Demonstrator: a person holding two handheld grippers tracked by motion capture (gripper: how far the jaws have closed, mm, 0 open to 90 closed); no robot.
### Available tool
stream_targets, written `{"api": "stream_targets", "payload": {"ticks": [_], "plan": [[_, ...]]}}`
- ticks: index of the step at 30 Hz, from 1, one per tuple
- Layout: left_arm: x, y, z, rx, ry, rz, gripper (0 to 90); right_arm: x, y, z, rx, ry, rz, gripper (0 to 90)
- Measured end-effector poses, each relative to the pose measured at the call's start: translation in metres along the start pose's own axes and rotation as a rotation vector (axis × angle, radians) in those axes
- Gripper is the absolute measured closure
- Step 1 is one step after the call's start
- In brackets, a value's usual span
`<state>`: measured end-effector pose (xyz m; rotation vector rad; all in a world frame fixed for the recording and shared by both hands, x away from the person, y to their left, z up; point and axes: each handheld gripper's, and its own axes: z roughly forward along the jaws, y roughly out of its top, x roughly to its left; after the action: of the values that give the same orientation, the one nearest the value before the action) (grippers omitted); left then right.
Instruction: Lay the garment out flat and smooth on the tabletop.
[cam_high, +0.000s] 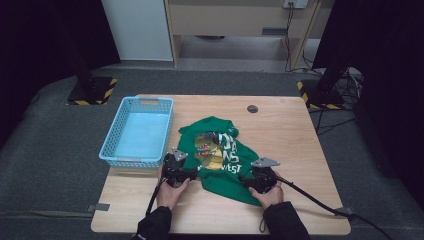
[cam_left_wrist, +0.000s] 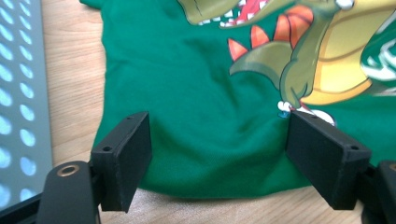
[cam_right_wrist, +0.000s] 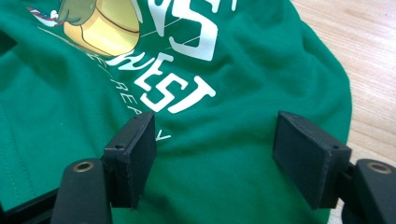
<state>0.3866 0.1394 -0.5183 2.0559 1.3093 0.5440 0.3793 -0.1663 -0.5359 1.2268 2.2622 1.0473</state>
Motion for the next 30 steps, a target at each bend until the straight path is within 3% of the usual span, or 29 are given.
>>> {"api": "stream_targets", "payload": {"ticks": [6,12,16,20,24,26,30], "plan": [[-0.007,-0.006,0.004,0.050,0.012,0.018,21.4,0.000,-0.003,-0.003,0.000,-0.001,-0.025,29.3],[-0.021,-0.017,-0.006,0.040,-0.015,0.009,20.8,-0.008,-0.014,-0.015,0.000,0.010,-0.033,29.4],[-0.034,-0.025,-0.013,0.029,-0.029,0.021,20.7,-0.015,-0.020,-0.025,0.010,0.020,-0.041,29.5],[-0.042,-0.028,-0.018,0.051,-0.058,0.042,20.1,-0.019,-0.026,-0.032,0.017,0.028,-0.049,29.5],[-0.037,-0.021,-0.024,0.054,-0.098,0.018,20.0,-0.021,-0.028,-0.037,0.027,0.029,-0.048,29.5],[-0.031,-0.015,-0.029,0.033,-0.088,0.012,19.6,-0.021,-0.027,-0.039,0.032,0.015,-0.048,27.8],[-0.022,0.002,-0.033,-0.001,-0.078,0.006,18.4,-0.021,-0.018,-0.042,-0.007,-0.009,-0.019,24.3]]}}
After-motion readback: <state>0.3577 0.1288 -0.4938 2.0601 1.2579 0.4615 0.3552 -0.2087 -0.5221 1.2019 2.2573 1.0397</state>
